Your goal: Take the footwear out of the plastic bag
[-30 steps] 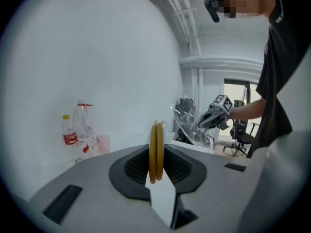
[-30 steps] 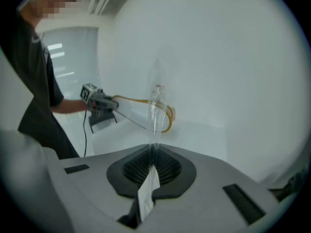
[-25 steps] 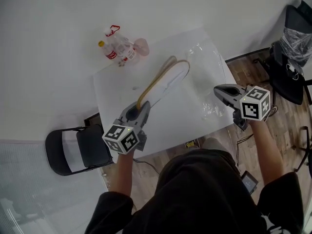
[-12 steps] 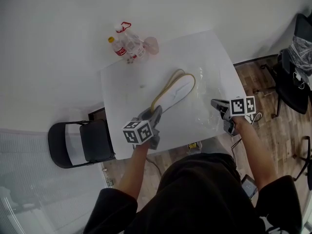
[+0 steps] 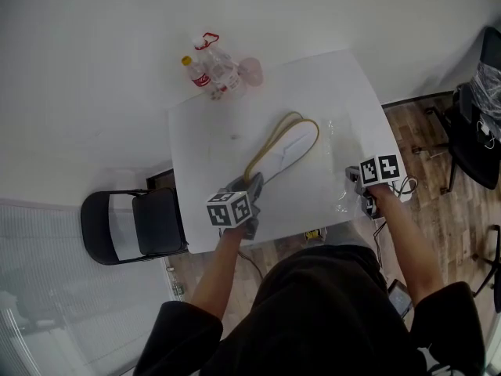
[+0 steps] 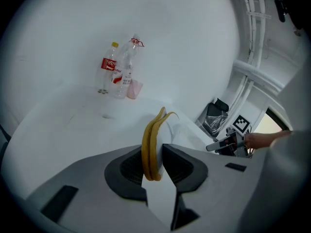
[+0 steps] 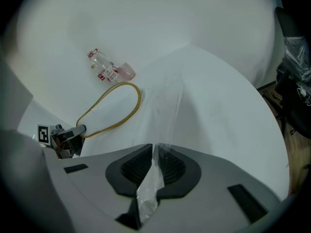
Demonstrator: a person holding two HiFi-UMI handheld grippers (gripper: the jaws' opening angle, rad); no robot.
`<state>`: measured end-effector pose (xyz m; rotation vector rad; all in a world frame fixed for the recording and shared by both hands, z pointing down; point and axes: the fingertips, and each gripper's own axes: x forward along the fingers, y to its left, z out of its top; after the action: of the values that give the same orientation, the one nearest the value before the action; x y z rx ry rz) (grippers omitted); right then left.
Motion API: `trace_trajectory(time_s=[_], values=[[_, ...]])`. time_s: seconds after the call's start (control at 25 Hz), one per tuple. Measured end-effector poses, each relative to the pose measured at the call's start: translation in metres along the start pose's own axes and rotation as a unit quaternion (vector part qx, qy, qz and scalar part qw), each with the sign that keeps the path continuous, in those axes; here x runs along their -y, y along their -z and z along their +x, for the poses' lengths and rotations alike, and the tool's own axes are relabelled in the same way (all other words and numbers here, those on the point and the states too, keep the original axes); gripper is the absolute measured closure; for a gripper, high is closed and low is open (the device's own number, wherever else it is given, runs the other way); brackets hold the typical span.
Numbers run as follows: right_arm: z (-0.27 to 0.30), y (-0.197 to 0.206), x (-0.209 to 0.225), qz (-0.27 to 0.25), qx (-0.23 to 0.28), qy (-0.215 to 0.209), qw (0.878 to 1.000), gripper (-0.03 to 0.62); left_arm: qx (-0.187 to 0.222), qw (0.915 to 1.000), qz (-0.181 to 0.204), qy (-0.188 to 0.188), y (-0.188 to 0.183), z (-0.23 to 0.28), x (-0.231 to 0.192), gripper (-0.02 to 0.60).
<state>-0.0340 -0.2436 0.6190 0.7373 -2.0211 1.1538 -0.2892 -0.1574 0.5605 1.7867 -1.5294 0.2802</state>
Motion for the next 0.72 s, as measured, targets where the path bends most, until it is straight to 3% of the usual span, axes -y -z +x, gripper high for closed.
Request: trace_trajectory(time_s=[0.08,0.2,0.28,0.64,0.68,0.72], values=[[-0.001,-0.001,0.002,-0.001,0.004,0.007,1.000,0.540,-0.013,0.9998,0.009,-0.010,0.006,0.001,-0.005,0.483],[-0.001,-0.004,0.004,0.000,0.009,0.011,1.000,0.434,-0.029,0.9992,0.017,-0.020,0.014,0.003,-0.014,0.461],[-0.003,-0.006,0.007,-0.003,0.013,0.018,1.000,0.419,-0.036,0.9990,0.015,-0.023,0.017,0.003,-0.017,0.449],[-0.011,-0.015,0.002,-0.022,0.030,0.017,0.999,0.413,-0.034,0.9991,0.017,-0.020,0.014,0.005,-0.020,0.451],[-0.012,-0.017,0.002,-0.022,0.036,0.017,0.999,0.421,-0.030,0.9994,0.014,-0.014,0.012,0.005,-0.018,0.463],[-0.013,-0.020,0.001,-0.024,0.044,0.018,0.999,0.495,-0.023,0.9996,0.014,-0.008,0.009,0.004,-0.016,0.475]])
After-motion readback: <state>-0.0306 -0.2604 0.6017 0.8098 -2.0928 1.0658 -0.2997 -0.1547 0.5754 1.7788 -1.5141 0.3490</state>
